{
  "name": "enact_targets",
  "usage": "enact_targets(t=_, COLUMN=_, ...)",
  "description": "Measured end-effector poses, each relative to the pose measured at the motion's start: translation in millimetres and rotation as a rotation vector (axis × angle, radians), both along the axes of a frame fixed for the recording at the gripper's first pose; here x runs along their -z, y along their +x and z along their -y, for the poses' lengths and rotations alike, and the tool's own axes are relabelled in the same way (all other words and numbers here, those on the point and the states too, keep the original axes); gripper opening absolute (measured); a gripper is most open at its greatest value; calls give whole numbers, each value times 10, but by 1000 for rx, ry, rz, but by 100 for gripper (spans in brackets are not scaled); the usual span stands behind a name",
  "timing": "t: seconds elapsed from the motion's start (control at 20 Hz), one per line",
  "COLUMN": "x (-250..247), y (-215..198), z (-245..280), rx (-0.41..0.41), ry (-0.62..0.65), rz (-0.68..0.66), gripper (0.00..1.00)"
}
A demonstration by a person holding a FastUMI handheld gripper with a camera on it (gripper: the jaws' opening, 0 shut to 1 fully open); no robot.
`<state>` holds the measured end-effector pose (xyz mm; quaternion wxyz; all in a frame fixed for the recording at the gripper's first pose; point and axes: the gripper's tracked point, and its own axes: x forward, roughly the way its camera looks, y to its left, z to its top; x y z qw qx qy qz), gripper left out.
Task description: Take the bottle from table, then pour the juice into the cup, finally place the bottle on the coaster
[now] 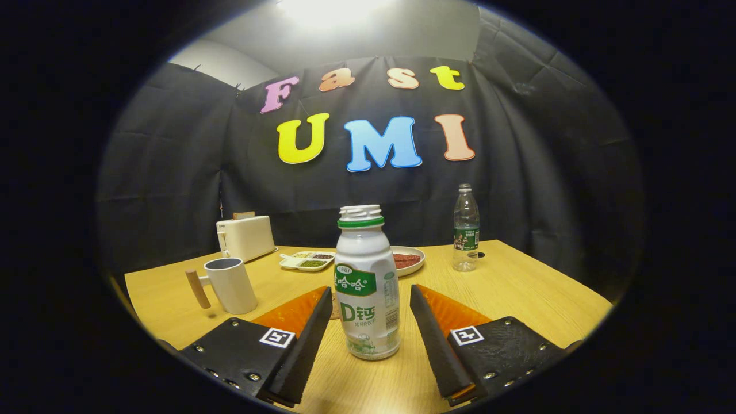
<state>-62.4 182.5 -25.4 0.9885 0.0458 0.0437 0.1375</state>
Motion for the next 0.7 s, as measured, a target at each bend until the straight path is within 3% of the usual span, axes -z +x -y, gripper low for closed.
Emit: enact_targets(t=0.7, x=101, y=350, z=-93, rx=39, ry=13, rz=-21, gripper=83)
